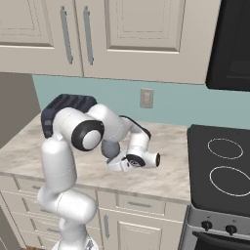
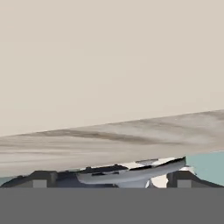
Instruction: Retrieve the wine glasses from the counter and place one next to each plate.
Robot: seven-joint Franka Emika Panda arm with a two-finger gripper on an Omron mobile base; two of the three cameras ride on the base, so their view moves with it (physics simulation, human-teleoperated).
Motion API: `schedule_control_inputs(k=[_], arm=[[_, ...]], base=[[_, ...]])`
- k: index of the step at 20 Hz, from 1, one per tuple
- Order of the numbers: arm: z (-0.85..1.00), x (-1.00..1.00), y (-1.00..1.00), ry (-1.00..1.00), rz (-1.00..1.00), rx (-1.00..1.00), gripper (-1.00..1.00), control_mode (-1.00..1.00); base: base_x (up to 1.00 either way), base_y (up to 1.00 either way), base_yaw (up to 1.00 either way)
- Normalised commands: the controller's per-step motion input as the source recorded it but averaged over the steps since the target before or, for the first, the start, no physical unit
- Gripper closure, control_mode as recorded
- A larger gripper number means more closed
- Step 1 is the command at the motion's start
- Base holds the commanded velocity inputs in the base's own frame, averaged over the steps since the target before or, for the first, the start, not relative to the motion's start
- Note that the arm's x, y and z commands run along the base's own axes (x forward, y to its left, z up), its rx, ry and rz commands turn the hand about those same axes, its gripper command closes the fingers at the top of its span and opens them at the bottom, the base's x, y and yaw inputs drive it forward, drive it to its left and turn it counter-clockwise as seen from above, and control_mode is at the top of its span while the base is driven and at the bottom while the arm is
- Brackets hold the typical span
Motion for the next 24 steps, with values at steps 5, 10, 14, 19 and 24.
schedule_control_inputs(k=[5,10,14,19,24], arm=[[0.00,0.00,0.36,0.03,-0.05,-0.01,1.00,-1.00],[0.09,-0.01,0.14,0.01,-0.08,0.00,1.00,-1.00],[0.52,-0.22,0.00,0.00,-0.05,0.01,1.00,-1.00],[0.69,-0.29,0.00,0.00,-0.04,0.05,1.00,-1.00],[0.82,-0.56,-0.01,-0.01,-0.04,0.05,1.00,-1.00]], base=[[0.00,0.00,0.00],[0.00,0.00,0.00],[0.00,0.00,0.00],[0.00,0.00,0.00],[0.00,0.00,0.00]])
